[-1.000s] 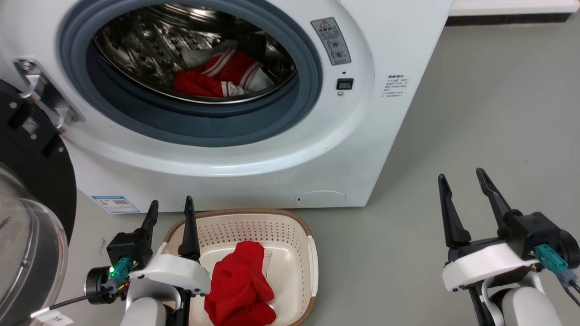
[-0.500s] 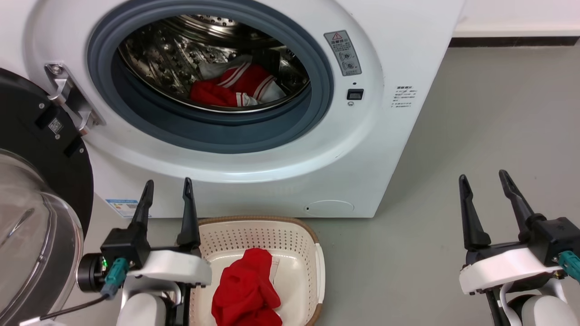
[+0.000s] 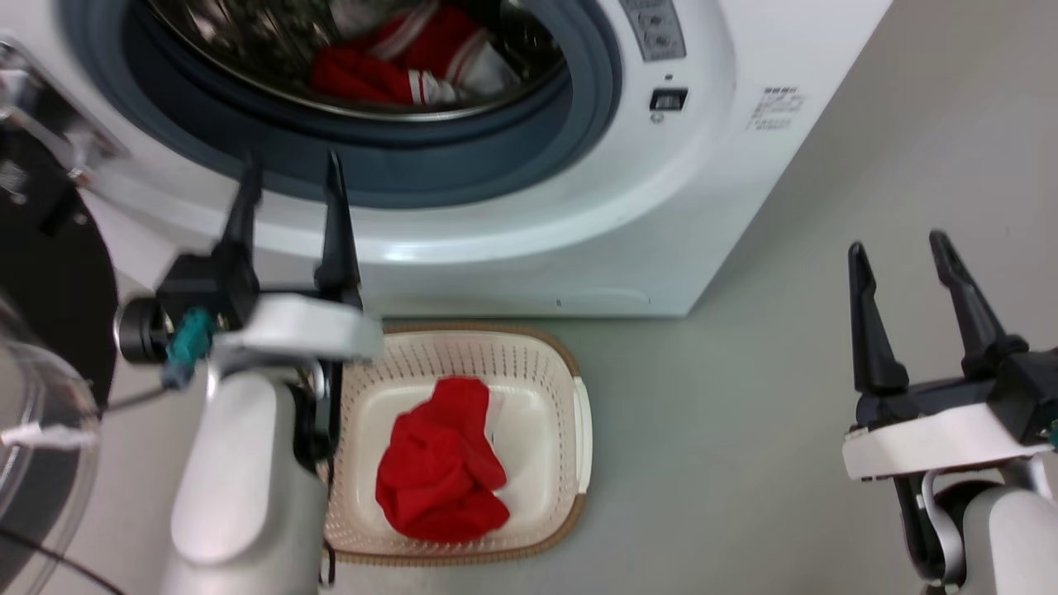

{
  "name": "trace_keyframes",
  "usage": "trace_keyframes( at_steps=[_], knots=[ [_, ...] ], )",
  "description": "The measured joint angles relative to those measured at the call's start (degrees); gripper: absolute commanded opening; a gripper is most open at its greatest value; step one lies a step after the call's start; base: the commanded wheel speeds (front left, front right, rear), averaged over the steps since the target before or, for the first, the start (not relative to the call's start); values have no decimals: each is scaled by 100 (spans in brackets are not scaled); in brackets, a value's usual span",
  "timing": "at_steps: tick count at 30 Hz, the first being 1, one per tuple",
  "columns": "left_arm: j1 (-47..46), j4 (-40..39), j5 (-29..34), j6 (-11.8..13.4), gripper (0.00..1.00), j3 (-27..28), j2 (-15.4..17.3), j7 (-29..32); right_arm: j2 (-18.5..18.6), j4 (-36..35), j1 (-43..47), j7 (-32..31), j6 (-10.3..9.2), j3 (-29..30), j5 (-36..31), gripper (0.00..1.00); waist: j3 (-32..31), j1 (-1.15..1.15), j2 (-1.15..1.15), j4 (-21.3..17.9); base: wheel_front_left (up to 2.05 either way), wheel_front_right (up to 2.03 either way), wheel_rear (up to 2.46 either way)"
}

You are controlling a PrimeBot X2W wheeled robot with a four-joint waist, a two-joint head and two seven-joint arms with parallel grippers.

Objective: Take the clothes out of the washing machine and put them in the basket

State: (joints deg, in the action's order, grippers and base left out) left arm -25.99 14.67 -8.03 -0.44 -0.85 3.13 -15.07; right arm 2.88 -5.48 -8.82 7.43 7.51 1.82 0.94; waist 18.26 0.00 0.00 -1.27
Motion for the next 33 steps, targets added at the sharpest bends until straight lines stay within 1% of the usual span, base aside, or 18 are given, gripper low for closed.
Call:
trace_keyframes(
  at_steps=[4,8,10,11,15,20,25,28,33],
  knots=[
    [-703,386,80,-11,100,62,54,0,0,-107,-205,45,0,-33,1,100,429,0,0,-64,0,0,0],
    [-1532,911,144,-92,100,79,220,0,1,-207,-420,98,0,-101,4,100,883,1,0,-147,0,0,0],
    [-1956,1243,182,-107,100,71,301,1,0,-244,-513,132,0,-165,20,100,1104,1,0,-198,0,0,0],
    [-2622,1791,248,-133,100,23,470,107,1,-268,-603,197,0,-264,65,100,1418,1,0,-291,0,0,0],
    [-3499,2347,412,-107,100,-86,632,380,1,-198,-684,297,0,-402,182,100,1758,1,0,-443,0,0,0],
    [-4559,3071,586,-118,100,-235,912,957,2,-16,-812,436,0,-593,357,100,2045,1,0,-685,0,0,0],
    [-5416,3747,784,-205,100,-385,1278,1590,2,144,-966,575,0,-905,566,100,2277,1,0,-958,0,0,0],
    [-5781,4084,877,-240,100,-459,1505,2041,3,261,-1024,643,0,-1085,714,100,2407,2,0,-1143,0,0,0],
    [-6322,4464,1056,-352,100,-679,1782,3018,3,416,-1065,717,0,-1282,845,100,2592,1,0,-1413,0,0,0]
  ],
)
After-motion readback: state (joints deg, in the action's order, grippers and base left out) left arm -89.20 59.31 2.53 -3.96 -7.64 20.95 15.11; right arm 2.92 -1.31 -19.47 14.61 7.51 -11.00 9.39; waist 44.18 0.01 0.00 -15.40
